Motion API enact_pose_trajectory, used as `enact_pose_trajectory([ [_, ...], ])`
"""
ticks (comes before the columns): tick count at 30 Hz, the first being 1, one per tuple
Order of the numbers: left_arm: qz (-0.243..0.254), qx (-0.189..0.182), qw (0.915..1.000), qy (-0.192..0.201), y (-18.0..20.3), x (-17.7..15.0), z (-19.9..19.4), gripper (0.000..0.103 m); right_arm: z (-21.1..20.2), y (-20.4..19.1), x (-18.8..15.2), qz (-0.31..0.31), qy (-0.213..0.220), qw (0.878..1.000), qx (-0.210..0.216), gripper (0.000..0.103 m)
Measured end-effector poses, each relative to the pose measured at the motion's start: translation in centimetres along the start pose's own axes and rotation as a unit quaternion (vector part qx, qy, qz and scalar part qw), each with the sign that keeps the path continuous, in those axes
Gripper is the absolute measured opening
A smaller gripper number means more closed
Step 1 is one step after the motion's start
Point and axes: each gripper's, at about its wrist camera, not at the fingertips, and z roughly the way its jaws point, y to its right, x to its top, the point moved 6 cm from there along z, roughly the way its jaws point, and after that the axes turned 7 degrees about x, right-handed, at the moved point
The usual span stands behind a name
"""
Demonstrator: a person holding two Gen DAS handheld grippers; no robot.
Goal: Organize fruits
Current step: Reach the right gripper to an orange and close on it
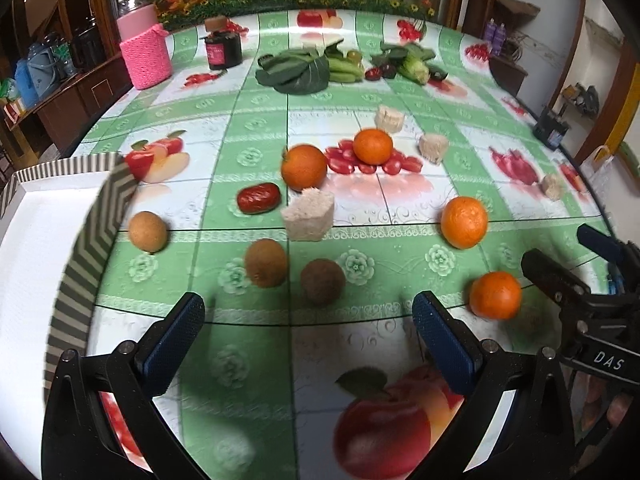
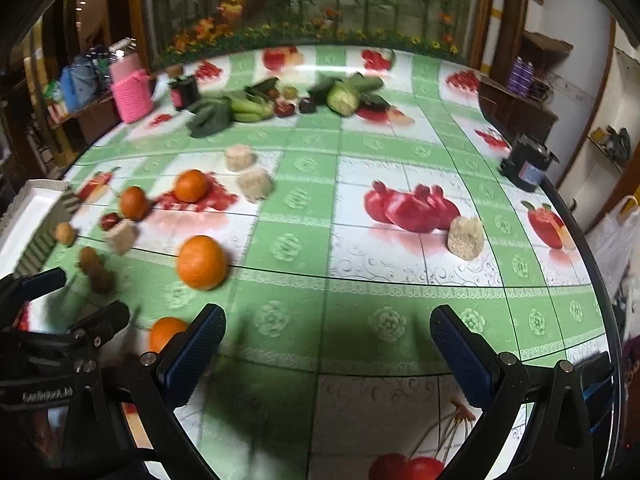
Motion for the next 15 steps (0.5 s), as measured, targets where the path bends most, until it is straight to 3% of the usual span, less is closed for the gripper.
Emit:
enact_pose_trajectory([
  [7,0.009,-0.028,0.9994,0.017,-2.1,0.0,-2.5,0.103,-2.4,-1.2,-0.4,-0.038,0.016,0.999,0.027,0.098],
  [13,0.028,-0.041,0.9984,0.027,-2.4,-0.3,-3.4,0.103,-2.3,-2.9,-1.0,-0.037,0.0,0.994,0.1,0.084],
  [15,0.031,-0.046,0.9981,0.027,-2.3,-0.4,-3.5,0.103,-1.7,-3.7,-1.2,-0.05,-0.009,0.993,0.104,0.079],
])
